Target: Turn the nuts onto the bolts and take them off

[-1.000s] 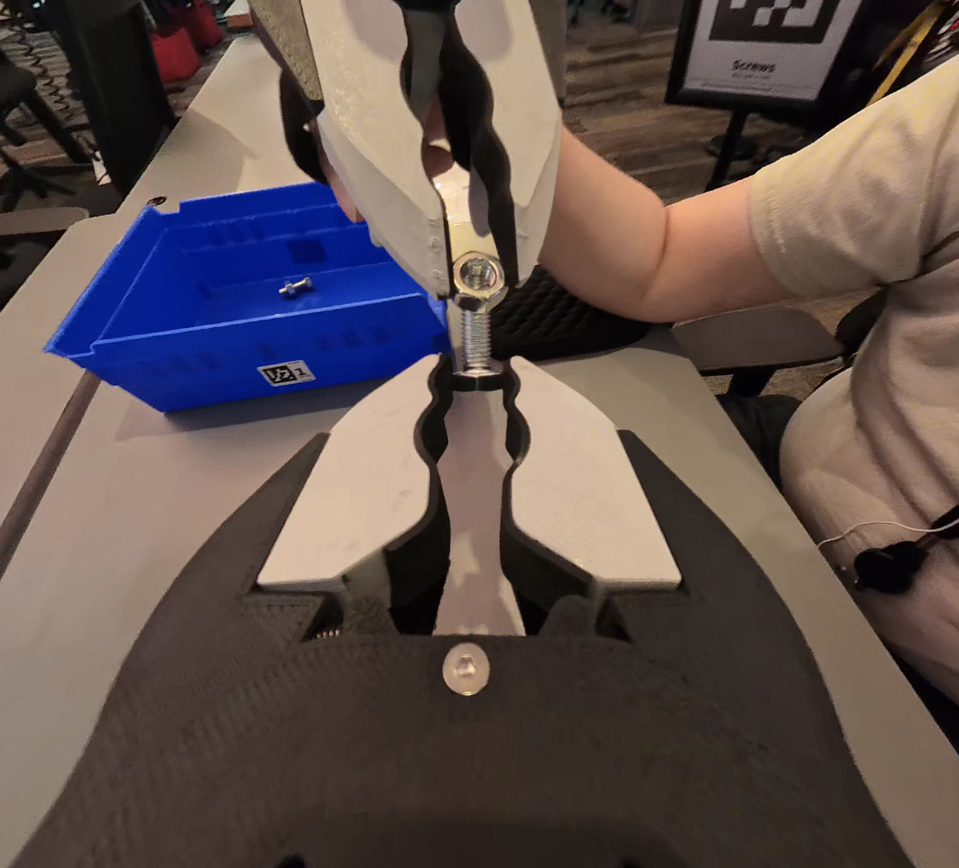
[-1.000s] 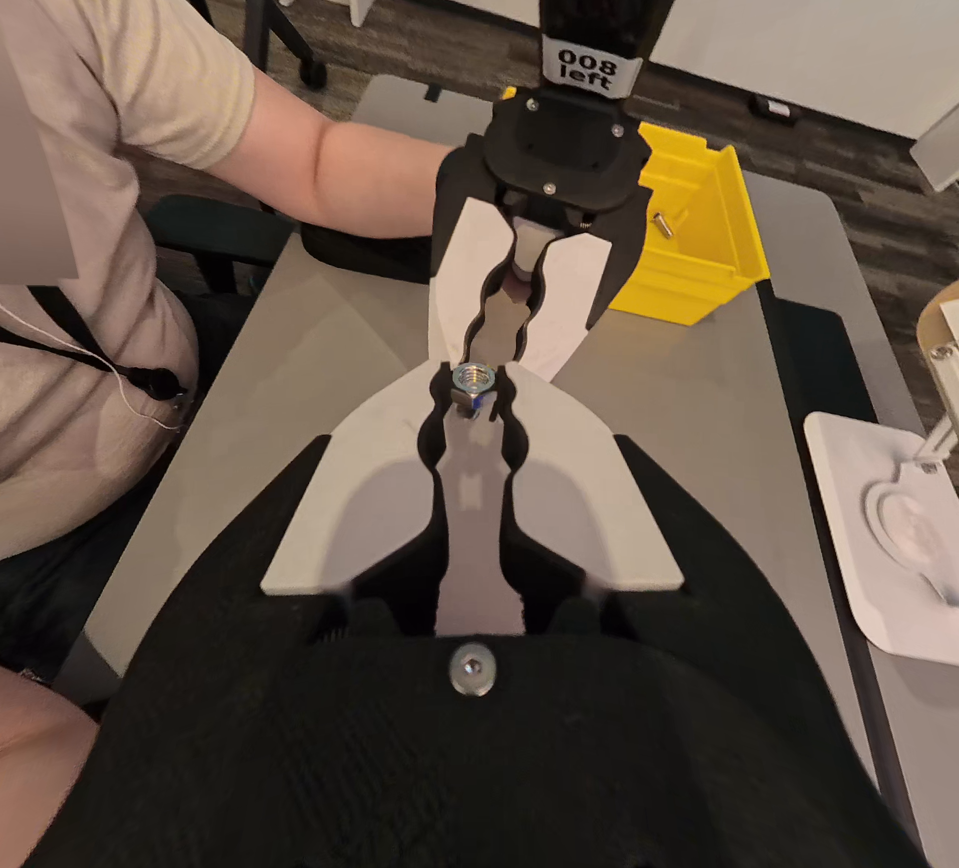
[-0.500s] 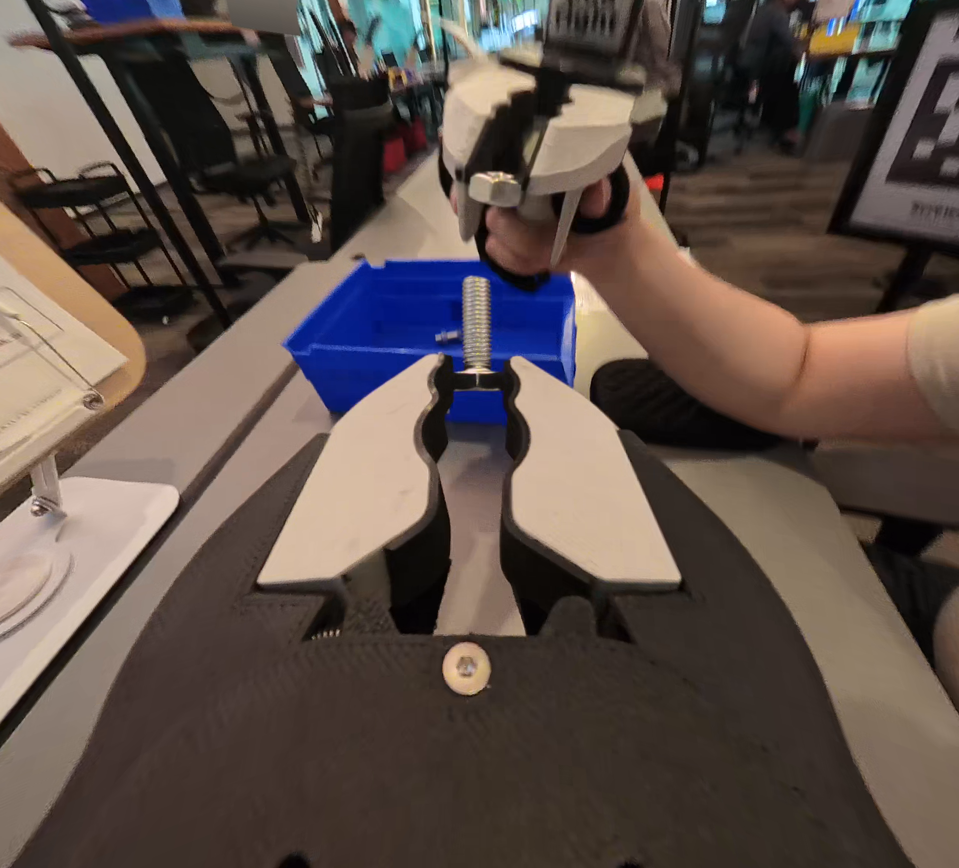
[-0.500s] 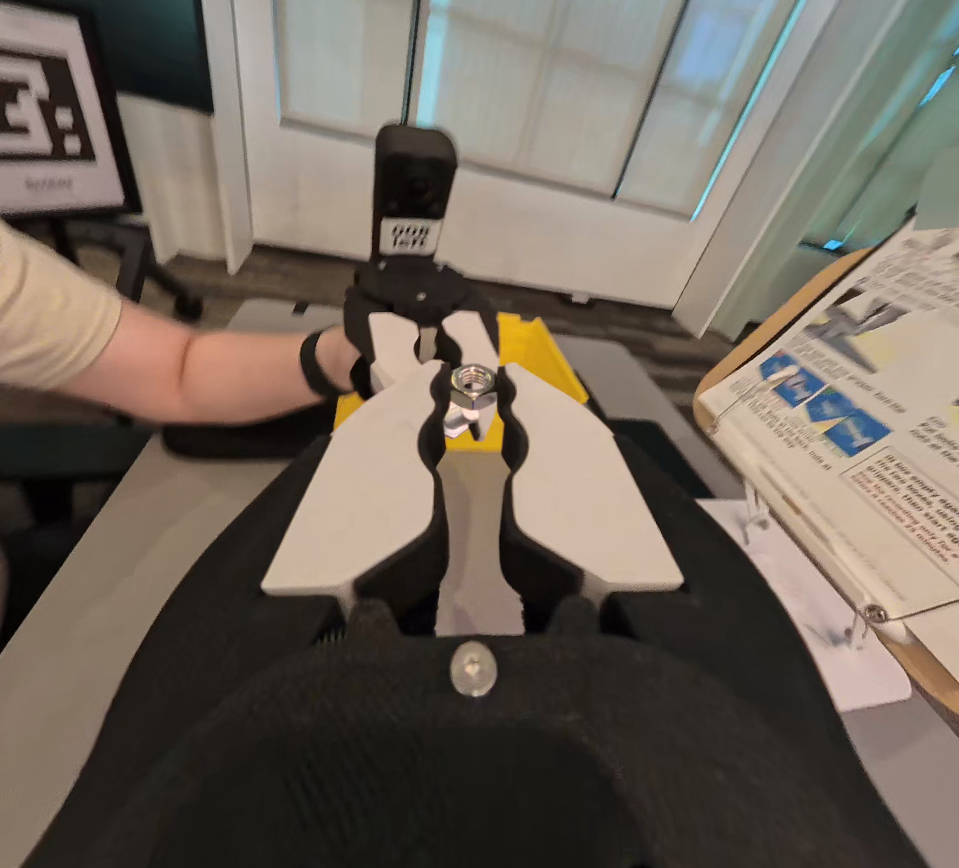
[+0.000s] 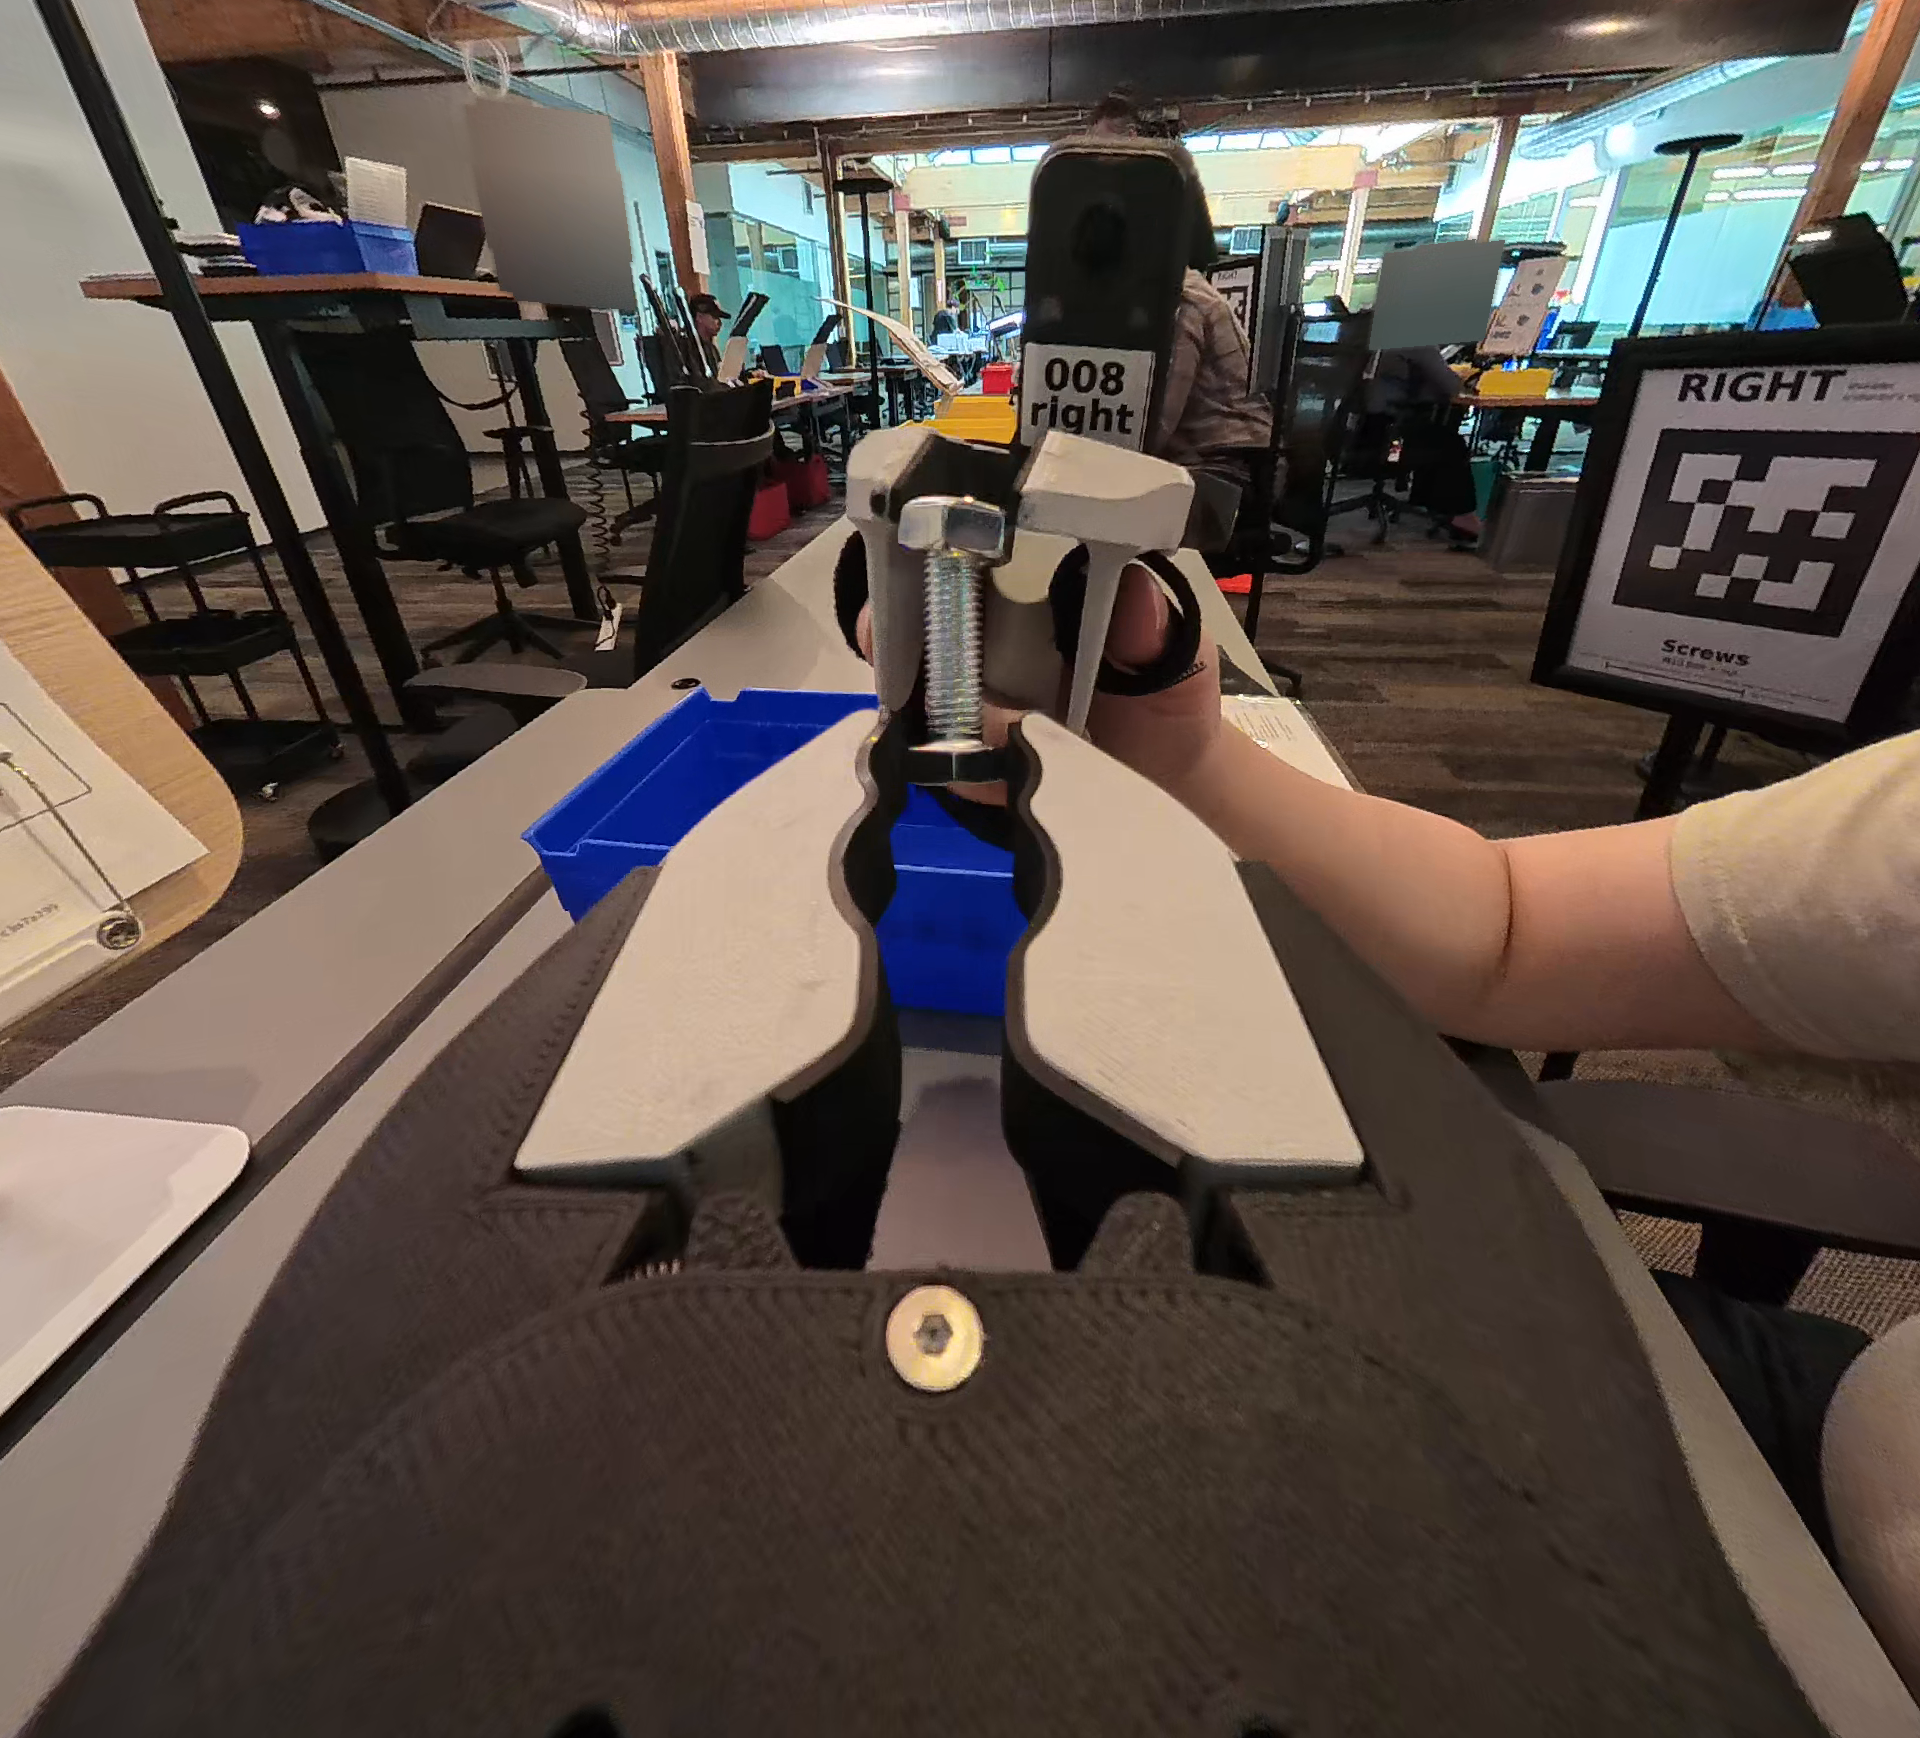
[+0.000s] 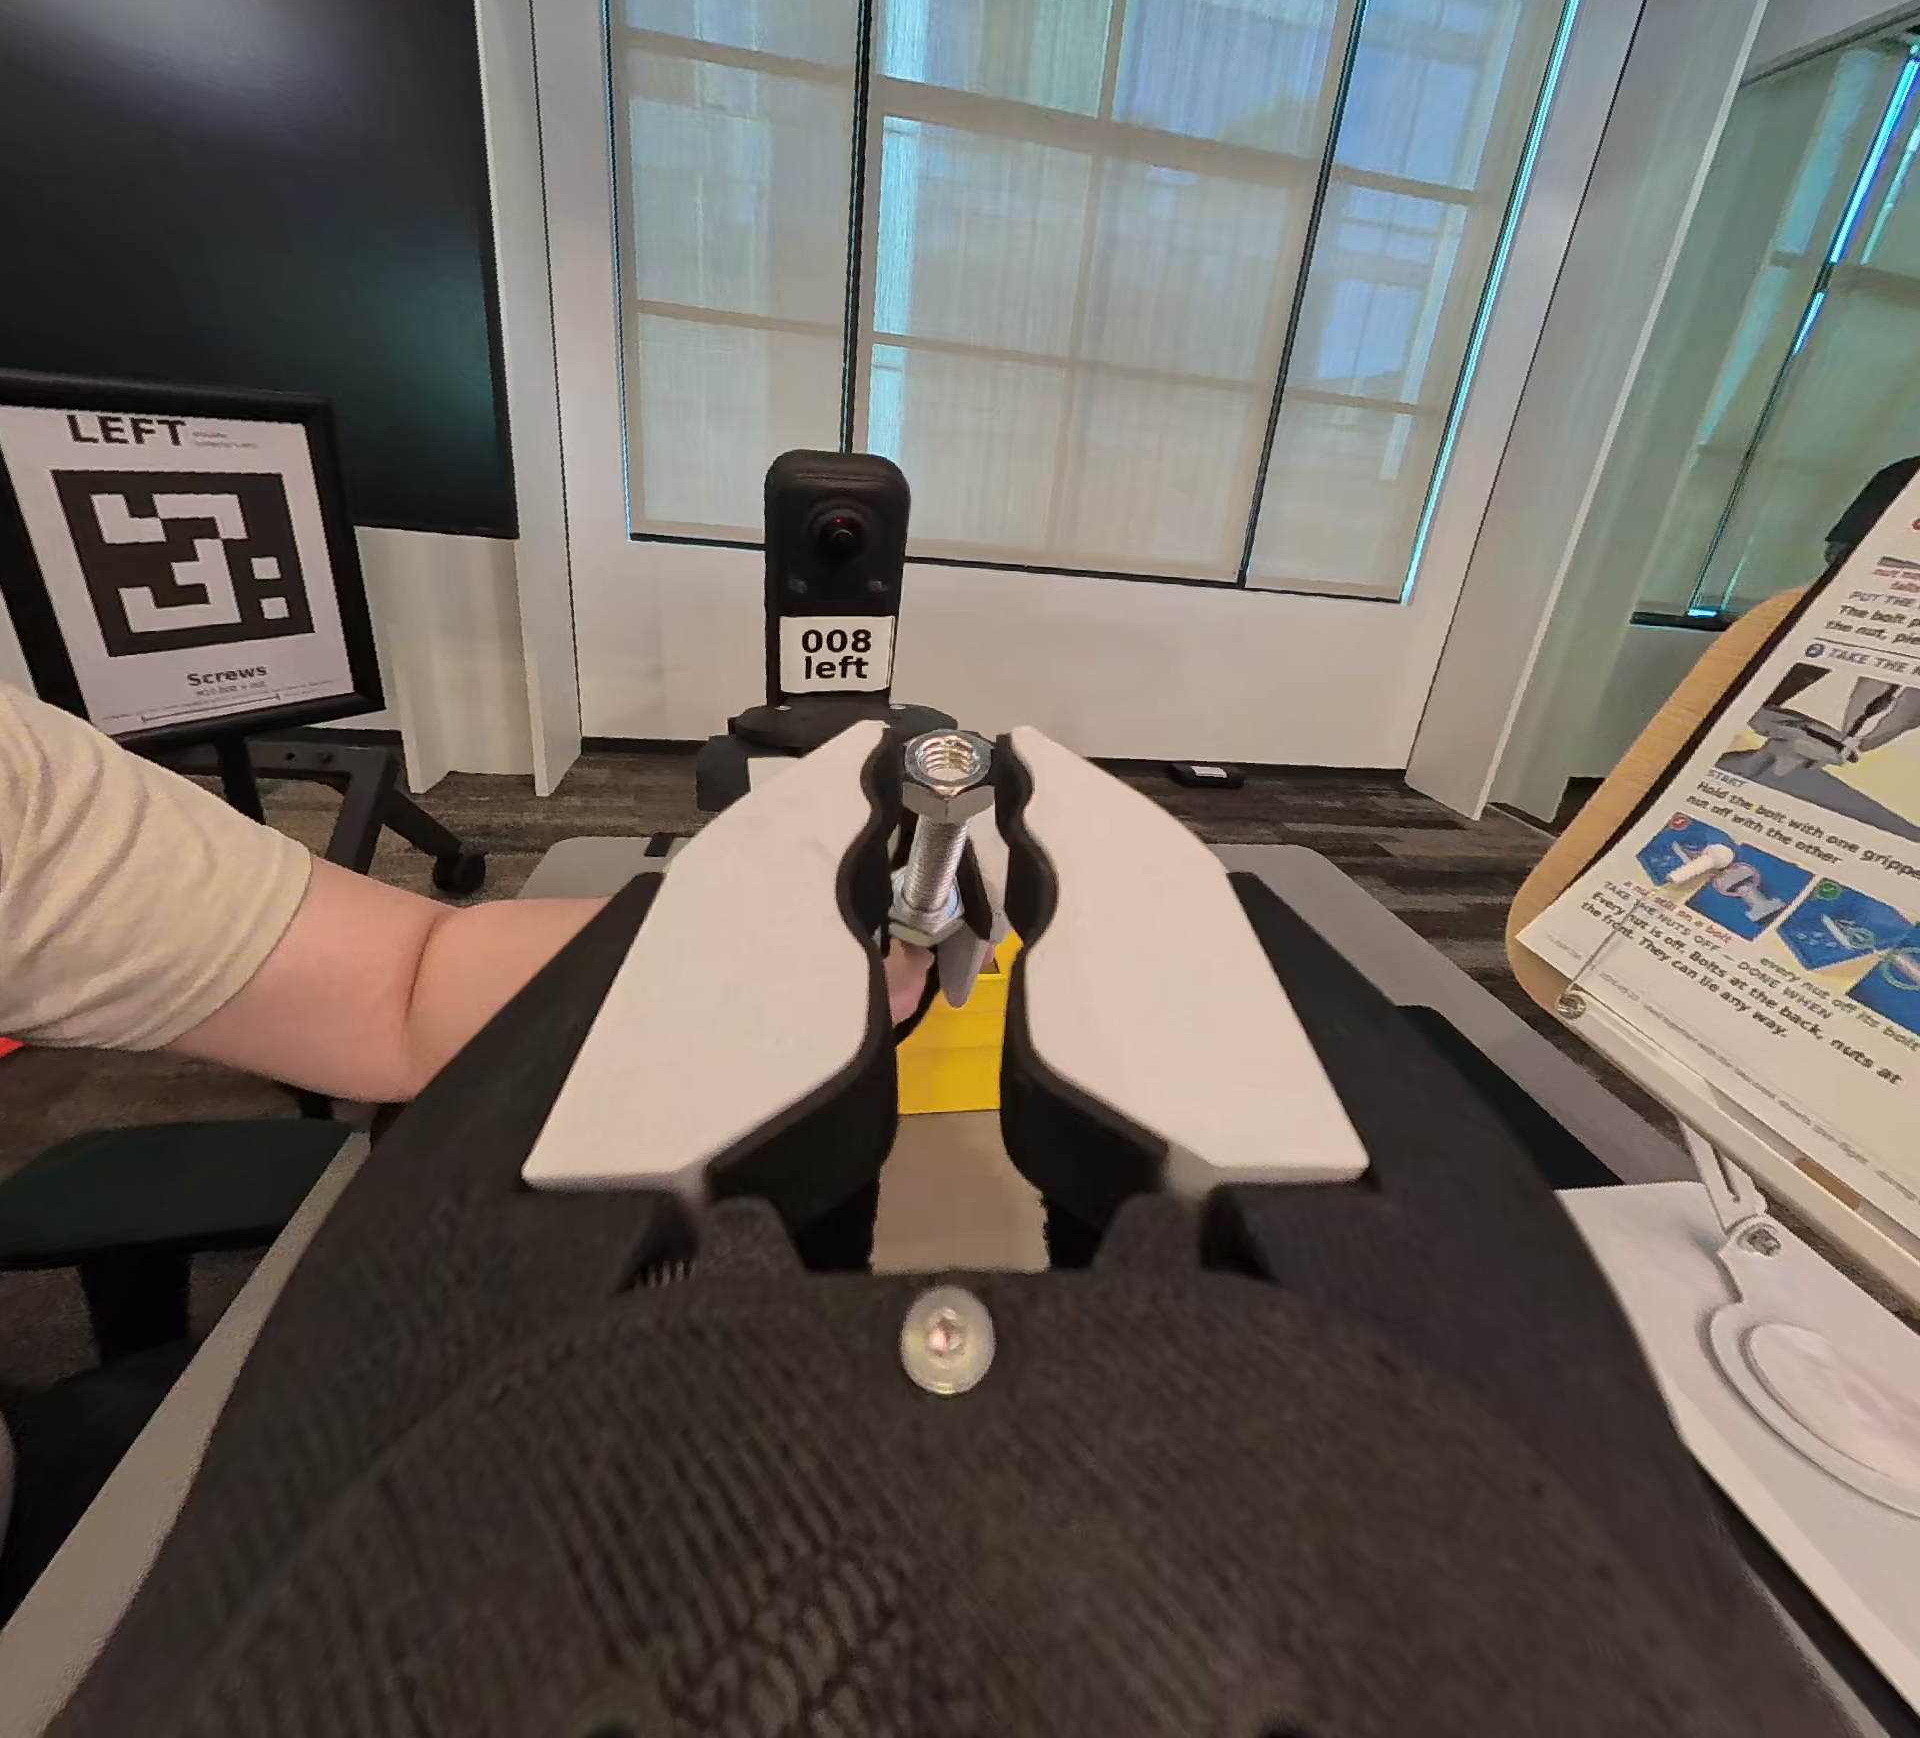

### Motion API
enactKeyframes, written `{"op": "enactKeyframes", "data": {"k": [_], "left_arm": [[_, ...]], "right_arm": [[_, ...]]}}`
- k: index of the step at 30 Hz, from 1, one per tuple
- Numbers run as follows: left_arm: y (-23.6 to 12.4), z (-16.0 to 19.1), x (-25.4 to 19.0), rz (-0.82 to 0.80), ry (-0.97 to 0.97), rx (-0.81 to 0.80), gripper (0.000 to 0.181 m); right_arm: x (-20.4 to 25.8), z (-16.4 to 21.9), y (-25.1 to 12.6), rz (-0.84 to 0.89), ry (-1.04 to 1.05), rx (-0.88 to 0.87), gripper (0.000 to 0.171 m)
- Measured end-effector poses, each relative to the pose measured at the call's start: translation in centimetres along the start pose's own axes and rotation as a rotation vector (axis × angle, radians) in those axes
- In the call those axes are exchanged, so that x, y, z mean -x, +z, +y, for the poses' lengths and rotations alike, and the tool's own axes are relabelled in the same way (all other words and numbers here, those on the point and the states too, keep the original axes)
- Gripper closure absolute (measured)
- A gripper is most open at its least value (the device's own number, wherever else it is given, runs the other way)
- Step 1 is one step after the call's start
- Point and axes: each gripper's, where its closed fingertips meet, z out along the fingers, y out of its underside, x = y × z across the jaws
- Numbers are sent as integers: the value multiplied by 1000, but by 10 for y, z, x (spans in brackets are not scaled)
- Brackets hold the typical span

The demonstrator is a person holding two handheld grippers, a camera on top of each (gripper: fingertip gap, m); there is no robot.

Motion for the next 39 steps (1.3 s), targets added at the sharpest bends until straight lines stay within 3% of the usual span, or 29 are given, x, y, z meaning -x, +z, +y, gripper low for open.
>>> {"op": "enactKeyframes", "data": {"k": [8, 13, 24, 32, 39], "left_arm": [[6, 5, -7, 24, -10, 30, 163], [2, -4, -2, -3, -23, -24, 163], [3, -6, -5, 38, -80, -55, 163], [7, -1, -34, 246, -117, -8, 163], [8, -6, -10, 43, -104, -41, 163]], "right_arm": [[0, 8, 5, -14, 23, -3, 153], [-1, -25, -13, -17, 54, -162, 153], [1, -4, -3, -78, 135, -45, 153], [28, -3, -15, -279, 147, 62, 153], [2, -4, -6, -78, 181, 39, 153]]}}
